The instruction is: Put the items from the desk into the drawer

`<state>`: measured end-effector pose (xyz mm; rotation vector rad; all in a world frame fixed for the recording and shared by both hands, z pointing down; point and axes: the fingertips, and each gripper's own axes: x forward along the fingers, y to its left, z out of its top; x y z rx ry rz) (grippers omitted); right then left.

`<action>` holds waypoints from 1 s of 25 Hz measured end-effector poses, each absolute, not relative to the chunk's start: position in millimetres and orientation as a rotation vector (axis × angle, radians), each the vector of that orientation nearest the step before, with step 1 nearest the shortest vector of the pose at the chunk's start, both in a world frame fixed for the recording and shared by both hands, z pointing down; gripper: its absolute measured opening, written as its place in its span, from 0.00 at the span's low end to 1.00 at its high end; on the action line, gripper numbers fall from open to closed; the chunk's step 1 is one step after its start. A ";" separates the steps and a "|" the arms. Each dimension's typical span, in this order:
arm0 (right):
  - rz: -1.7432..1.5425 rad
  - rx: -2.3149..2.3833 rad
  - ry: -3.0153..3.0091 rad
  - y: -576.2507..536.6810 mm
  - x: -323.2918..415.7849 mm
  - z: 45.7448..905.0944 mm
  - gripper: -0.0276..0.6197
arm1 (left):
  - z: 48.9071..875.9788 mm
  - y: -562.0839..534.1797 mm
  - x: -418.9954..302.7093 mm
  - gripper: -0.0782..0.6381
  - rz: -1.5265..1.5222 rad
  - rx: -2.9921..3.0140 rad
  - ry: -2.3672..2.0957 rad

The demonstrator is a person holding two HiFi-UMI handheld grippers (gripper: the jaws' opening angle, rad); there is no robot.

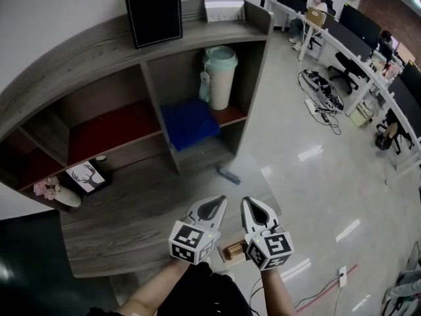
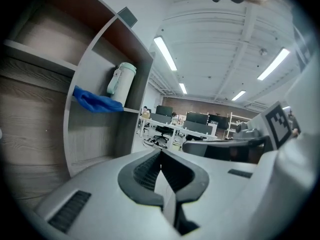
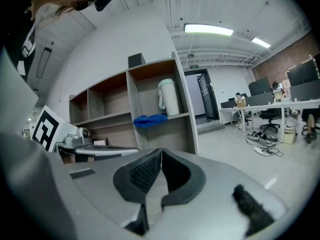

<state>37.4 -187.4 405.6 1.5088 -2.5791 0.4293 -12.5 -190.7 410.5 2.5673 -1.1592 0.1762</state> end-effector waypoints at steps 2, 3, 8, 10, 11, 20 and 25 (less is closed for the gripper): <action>0.437 1.497 -2.561 -196.8 41.8 414.2 0.06 | 414.9 -201.5 -9.3 0.12 0.182 2.563 -1.158; 0.440 1.491 -2.556 -201.3 43.0 416.7 0.06 | 416.8 -206.6 -8.1 0.12 0.185 2.561 -1.157; 0.456 1.461 -2.551 -221.0 43.4 429.1 0.06 | 427.2 -228.8 -5.7 0.12 0.193 2.552 -1.160; 0.463 1.443 -2.549 -226.8 41.5 435.9 0.06 | 432.5 -235.6 -5.8 0.12 0.198 2.544 -1.165; 0.465 1.439 -2.545 -229.7 41.0 439.7 0.06 | 435.9 -238.9 -6.1 0.12 0.200 2.537 -1.167; 0.481 1.329 -2.504 -249.7 28.3 477.6 0.07 | 471.8 -262.8 -13.4 0.12 0.231 2.467 -1.190; 0.435 1.279 -2.507 -265.0 27.5 492.7 0.07 | 493.0 -274.5 -13.7 0.12 0.239 2.443 -1.212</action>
